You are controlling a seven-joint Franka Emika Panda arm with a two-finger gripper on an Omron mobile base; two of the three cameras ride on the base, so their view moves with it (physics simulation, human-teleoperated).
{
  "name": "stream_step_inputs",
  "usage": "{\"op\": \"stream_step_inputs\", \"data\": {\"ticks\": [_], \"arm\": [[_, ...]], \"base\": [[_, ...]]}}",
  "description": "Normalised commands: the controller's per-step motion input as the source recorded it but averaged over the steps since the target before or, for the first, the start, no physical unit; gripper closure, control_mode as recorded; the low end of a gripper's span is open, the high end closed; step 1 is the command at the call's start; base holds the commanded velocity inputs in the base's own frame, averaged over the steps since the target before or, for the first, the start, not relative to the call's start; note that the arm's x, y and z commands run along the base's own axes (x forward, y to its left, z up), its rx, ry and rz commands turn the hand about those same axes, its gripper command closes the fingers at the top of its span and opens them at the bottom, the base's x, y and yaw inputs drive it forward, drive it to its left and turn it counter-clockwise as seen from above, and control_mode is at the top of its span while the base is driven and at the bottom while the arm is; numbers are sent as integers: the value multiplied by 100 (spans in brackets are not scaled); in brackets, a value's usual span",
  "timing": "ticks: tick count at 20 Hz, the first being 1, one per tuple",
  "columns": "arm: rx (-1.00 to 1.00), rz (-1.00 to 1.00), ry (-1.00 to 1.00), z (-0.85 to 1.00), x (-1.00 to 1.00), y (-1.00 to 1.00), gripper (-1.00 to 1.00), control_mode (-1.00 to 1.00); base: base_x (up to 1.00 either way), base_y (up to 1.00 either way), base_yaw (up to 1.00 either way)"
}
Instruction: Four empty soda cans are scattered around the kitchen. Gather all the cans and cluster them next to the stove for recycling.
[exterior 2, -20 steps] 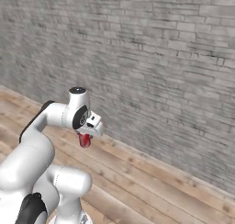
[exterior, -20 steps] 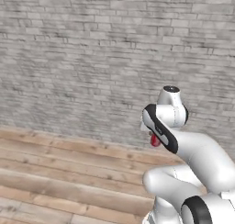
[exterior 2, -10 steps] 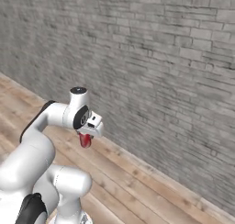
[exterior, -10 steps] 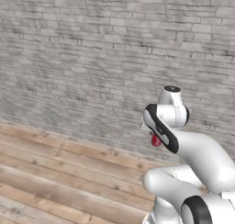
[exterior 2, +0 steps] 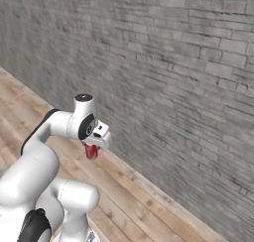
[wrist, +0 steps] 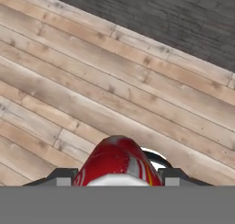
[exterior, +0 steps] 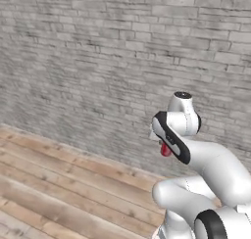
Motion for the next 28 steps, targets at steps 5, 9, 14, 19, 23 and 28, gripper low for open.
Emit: {"op": "stream_step_inputs", "data": {"ticks": [5,9,14,19,23,28], "arm": [[0,0,0,0,0,0,100,100],[0,0,0,0,0,0,100,100],[0,0,0,0,0,0,100,100],[0,0,0,0,0,0,100,100],[0,0,0,0,0,0,100,100],[0,0,0,0,0,0,100,100]], "base": [[70,0,12],[72,5,12],[73,9,13],[72,9,15],[71,10,15],[65,15,19]]}}
